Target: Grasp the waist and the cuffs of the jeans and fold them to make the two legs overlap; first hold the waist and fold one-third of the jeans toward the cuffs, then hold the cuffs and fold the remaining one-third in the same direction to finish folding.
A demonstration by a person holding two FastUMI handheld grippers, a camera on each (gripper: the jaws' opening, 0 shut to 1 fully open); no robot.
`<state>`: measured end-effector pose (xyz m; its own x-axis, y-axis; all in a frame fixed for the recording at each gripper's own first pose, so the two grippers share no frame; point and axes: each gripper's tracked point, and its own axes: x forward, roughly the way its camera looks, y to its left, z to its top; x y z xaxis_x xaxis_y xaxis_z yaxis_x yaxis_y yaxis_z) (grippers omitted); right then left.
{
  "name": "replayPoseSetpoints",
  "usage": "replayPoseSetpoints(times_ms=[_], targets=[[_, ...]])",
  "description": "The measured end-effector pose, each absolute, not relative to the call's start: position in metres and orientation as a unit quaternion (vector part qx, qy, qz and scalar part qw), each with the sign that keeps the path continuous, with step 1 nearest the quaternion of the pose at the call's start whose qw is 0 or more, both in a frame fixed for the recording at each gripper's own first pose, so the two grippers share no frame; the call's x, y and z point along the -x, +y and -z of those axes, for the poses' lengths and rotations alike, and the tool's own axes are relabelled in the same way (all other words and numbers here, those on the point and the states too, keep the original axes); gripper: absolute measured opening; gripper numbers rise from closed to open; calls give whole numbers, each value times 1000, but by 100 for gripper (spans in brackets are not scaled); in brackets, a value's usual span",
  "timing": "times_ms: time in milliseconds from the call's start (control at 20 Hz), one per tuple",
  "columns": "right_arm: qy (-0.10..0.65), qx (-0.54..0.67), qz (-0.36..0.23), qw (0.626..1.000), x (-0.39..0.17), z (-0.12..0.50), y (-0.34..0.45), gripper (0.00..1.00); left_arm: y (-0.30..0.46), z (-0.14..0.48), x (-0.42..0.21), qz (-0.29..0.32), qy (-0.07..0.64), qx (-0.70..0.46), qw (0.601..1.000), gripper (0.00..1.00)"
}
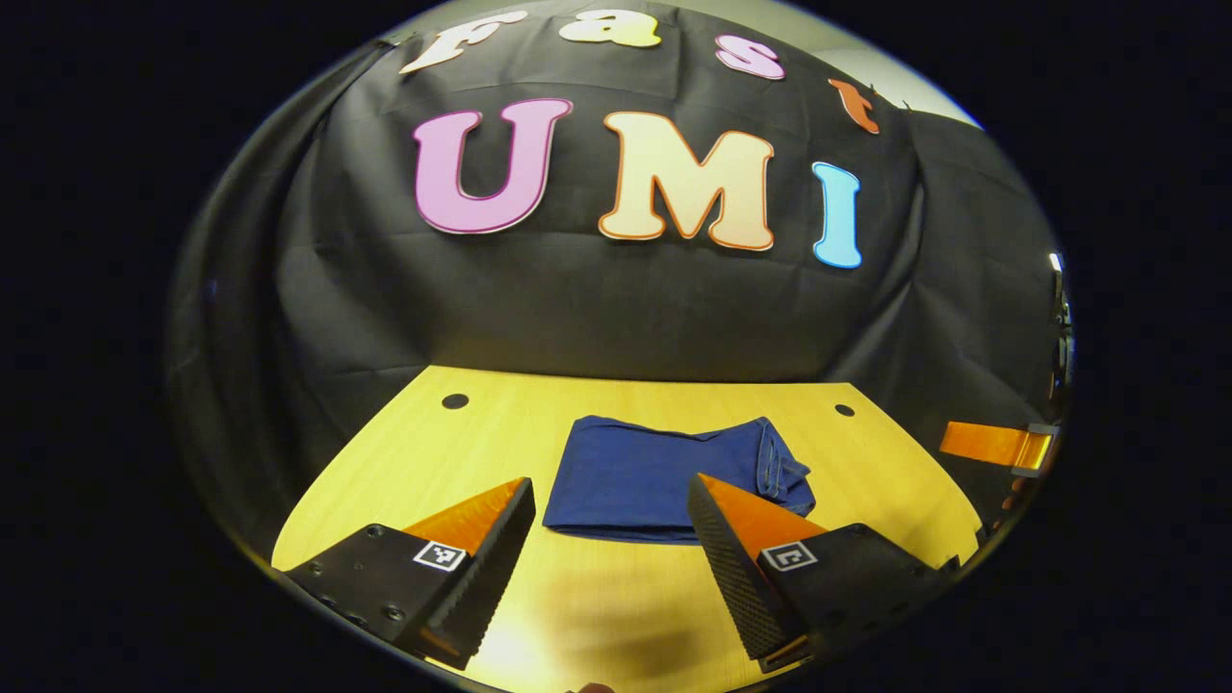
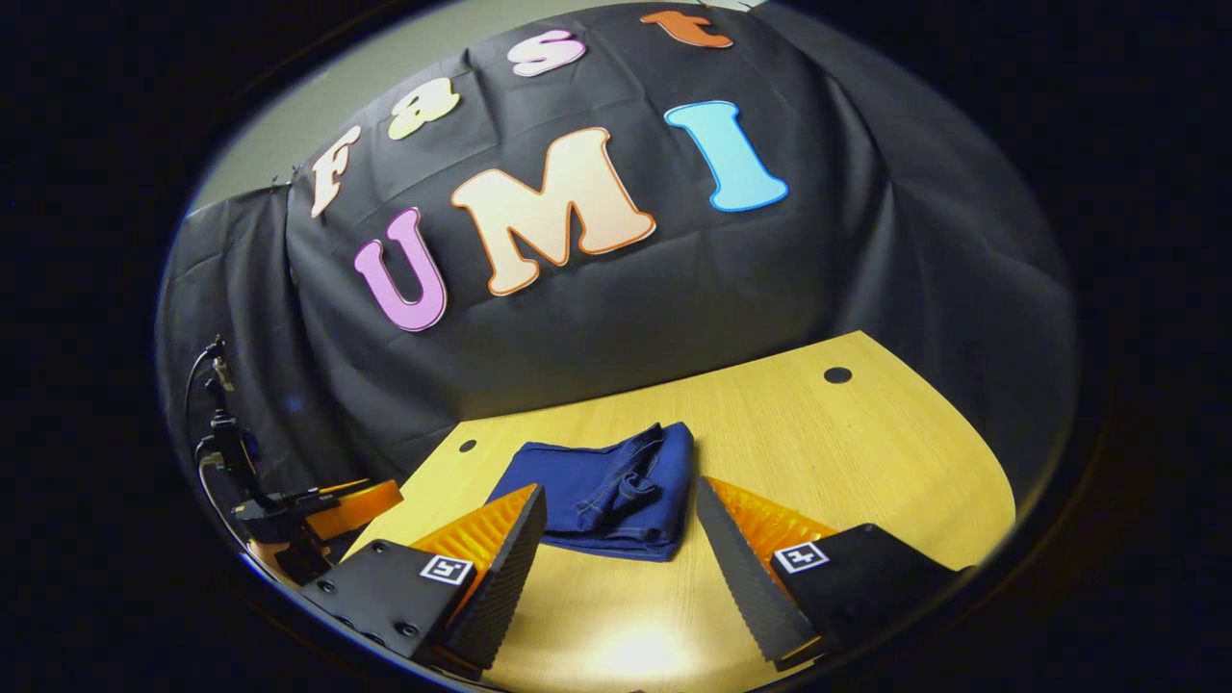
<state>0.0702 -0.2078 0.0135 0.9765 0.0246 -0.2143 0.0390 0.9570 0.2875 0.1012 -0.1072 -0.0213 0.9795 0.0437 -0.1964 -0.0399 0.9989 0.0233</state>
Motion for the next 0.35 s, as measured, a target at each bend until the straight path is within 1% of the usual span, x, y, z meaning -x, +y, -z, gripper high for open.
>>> replayPoseSetpoints(times_ms=[350], targets=[[106,-141,22,984,-58,-17,-191,97,-96,41,-105,-2,112,0,994,95]])
